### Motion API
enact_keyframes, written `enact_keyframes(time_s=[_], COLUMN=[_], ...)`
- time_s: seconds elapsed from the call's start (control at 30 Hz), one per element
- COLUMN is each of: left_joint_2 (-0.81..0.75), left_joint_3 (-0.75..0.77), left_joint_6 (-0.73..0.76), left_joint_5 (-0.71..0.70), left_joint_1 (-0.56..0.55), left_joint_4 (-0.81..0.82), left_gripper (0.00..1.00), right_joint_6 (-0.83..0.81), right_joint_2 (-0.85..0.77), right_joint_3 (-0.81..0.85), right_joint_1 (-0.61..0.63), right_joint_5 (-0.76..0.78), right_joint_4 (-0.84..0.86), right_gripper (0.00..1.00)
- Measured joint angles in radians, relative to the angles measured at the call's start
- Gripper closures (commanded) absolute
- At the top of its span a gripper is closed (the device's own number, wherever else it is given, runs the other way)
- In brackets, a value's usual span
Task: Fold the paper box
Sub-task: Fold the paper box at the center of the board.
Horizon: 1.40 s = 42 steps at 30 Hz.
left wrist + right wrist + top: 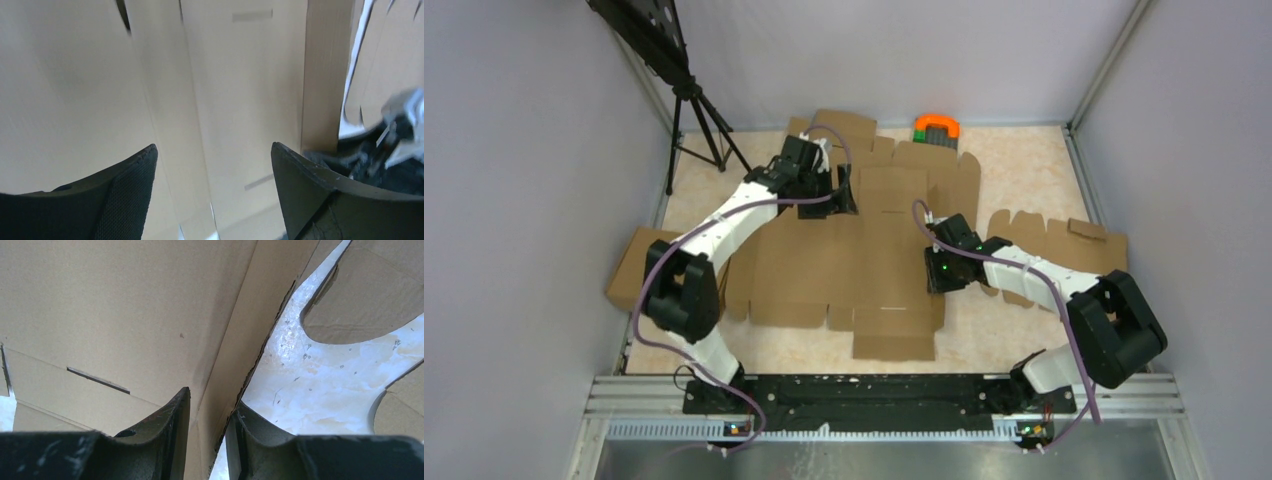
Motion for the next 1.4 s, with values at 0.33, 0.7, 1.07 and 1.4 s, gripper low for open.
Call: enact_keyframes(time_s=[0.33, 0.7, 1.07, 1.4], left_joint_2=[0.422, 0.628, 0.73, 0.74], left_joint_3=[0.539, 0.655, 0.732, 0.658], left_joint_6=[0.151, 0.211, 0.143, 0.084], left_joint_5=[-0.085, -0.059, 0.242, 0.446], left_joint_1=[0.03, 0.077, 0.153, 0.192], left_joint_4=[-0.021, -0.047, -0.051, -0.048], left_gripper=[0.19, 0.18, 0.44, 0.61], right_joint_6=[0.003, 0.027, 0.027, 0.03], right_joint_2=[-0.019, -0.082, -0.084, -0.082], right_joint_3=[-0.007, -0.08, -0.081, -0.08], right_joint_1=[0.0, 0.0, 0.0, 0.0], right_joint_5=[0.0, -0.016, -0.015, -0.014], right_joint_4=[0.019, 0.058, 0.058, 0.058], right_gripper=[0.69, 0.69, 0.7, 0.71])
